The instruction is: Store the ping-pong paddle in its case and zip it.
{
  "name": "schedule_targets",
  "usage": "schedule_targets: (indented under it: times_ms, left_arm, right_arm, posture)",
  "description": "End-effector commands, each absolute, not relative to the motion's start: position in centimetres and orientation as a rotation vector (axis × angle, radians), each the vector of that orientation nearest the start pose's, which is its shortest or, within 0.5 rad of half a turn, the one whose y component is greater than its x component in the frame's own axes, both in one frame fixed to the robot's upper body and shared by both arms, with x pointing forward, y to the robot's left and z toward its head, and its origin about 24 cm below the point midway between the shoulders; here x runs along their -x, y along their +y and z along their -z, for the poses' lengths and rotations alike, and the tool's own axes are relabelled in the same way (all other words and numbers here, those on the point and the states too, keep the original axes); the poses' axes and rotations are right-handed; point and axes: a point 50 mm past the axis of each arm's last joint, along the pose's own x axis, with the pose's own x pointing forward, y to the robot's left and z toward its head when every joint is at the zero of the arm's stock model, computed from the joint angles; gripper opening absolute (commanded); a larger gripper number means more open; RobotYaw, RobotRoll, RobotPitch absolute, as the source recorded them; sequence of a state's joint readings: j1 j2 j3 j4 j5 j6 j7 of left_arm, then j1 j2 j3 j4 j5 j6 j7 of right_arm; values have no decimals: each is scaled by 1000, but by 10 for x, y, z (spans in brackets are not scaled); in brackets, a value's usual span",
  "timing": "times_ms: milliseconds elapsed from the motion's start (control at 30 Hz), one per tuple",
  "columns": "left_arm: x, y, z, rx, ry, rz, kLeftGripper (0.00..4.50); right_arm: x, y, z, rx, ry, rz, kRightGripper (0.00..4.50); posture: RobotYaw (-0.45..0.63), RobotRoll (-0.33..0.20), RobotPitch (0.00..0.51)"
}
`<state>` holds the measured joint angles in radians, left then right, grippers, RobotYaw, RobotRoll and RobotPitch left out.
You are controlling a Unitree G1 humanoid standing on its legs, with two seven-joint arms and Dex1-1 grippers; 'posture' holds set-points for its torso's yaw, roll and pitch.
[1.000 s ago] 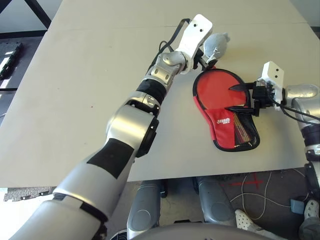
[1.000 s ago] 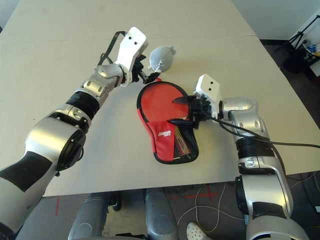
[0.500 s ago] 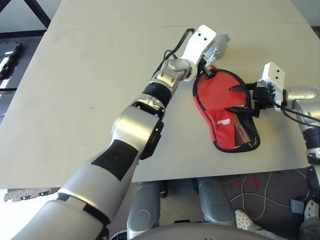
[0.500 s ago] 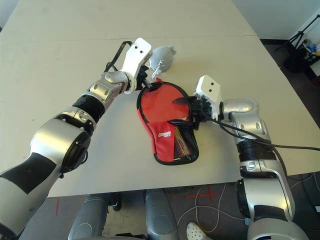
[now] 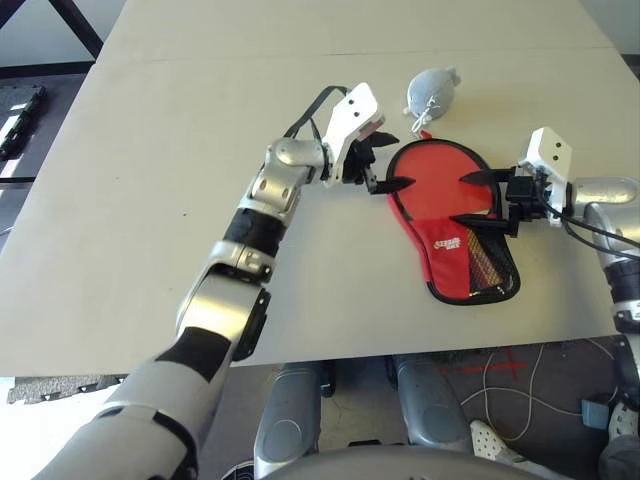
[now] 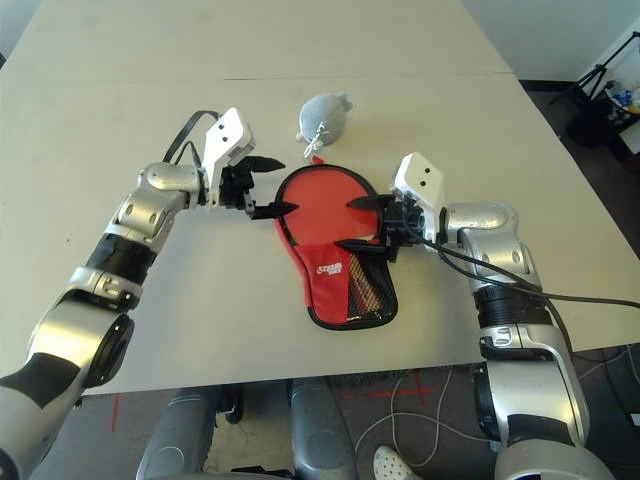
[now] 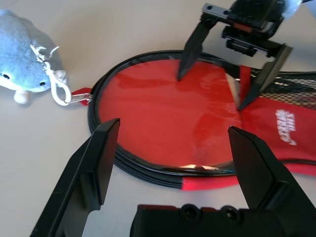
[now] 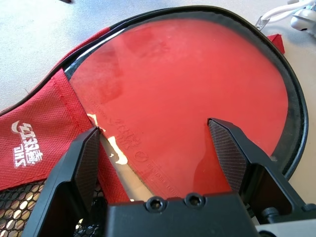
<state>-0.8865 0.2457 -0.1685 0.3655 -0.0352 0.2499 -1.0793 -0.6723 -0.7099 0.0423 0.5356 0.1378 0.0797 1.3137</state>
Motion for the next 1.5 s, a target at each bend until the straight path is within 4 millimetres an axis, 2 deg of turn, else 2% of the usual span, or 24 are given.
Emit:
schedule_targets:
  times_ms: [33,467,833,1133,1333,1500]
  left_arm:
    - [-340,67,-185,-429,-18,1288,4460]
    - [-344,57,-167,-399,17,1235,4460]
    - [-343,51,-141,-341,89,1238,4460]
    - [-345,44,-130,-315,162,1224,4460]
    - [-345,43,-122,-335,212,1217,4460]
    - [-343,43,-119,-351,238,1229,4460]
  right_arm:
    - [-321,-244,-112,436,427,-1109,4500]
    - [-322,-242,-112,426,419,-1108,4500]
    - [-321,-251,-123,383,391,-1065,4500]
    - [-318,-256,-126,380,393,-1049,4500]
    - [-319,-257,-140,332,349,-1040,4500]
    - [-322,-263,-167,247,272,-1015,4500]
  posture:
    - [-147,0,269]
    - [-149,0,266]
    - [-165,0,267]
    - [-176,0,266]
    - [-178,0,268]
    - [-177,0,268]
